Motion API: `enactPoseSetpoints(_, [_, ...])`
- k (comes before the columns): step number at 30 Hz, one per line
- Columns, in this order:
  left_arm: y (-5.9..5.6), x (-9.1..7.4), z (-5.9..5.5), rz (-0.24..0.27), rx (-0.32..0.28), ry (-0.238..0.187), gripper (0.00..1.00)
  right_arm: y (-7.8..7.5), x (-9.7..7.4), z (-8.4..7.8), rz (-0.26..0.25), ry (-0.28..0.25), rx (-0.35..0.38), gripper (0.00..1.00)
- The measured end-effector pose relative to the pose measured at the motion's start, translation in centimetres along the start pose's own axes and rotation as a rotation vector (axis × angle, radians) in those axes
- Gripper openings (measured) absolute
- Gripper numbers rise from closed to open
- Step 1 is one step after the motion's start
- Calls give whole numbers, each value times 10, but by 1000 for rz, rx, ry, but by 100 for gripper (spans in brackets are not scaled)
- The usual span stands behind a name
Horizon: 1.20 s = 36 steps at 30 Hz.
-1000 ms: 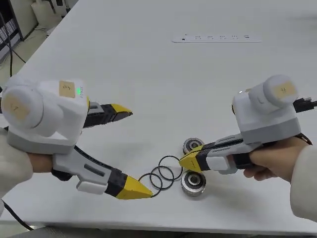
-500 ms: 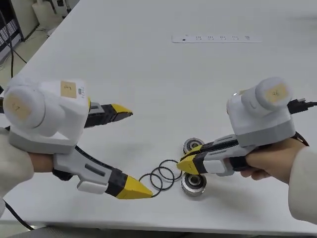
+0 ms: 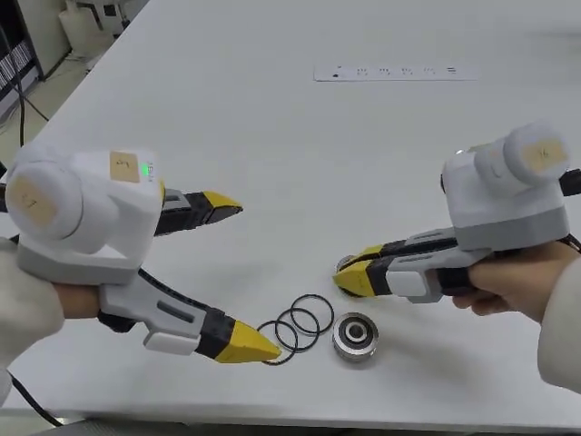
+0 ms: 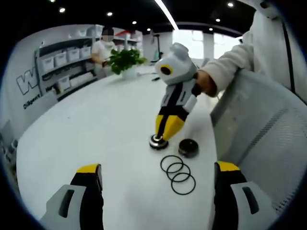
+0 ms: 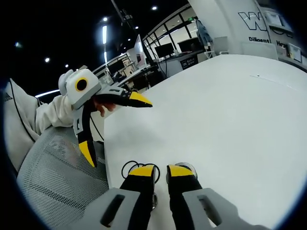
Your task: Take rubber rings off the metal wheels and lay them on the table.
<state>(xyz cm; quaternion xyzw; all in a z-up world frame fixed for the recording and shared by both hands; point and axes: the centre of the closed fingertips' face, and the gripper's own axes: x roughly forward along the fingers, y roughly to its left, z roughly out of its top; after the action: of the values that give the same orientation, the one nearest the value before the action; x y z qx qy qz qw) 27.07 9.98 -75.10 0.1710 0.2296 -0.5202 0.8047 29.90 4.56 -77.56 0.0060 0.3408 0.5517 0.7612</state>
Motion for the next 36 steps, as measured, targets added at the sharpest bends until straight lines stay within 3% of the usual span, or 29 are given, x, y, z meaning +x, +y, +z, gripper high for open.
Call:
enactPoseSetpoints(10, [3,0,4,10,-12,-21,94,-18,-11,-2,-56,-44,31,7])
enactPoseSetpoints(22, [13,-1,21,50,-24,-95,82,-29,-19,-6,-90,-56,25,9])
enactPoseSetpoints(31, [21,2,32,60,-60,-147,72,-27,-15,-21,-72,-8,14,17])
enactPoseSetpoints(36, [26,7,41,78,-63,-164,65,-25,-12,-26,-73,27,-38,20])
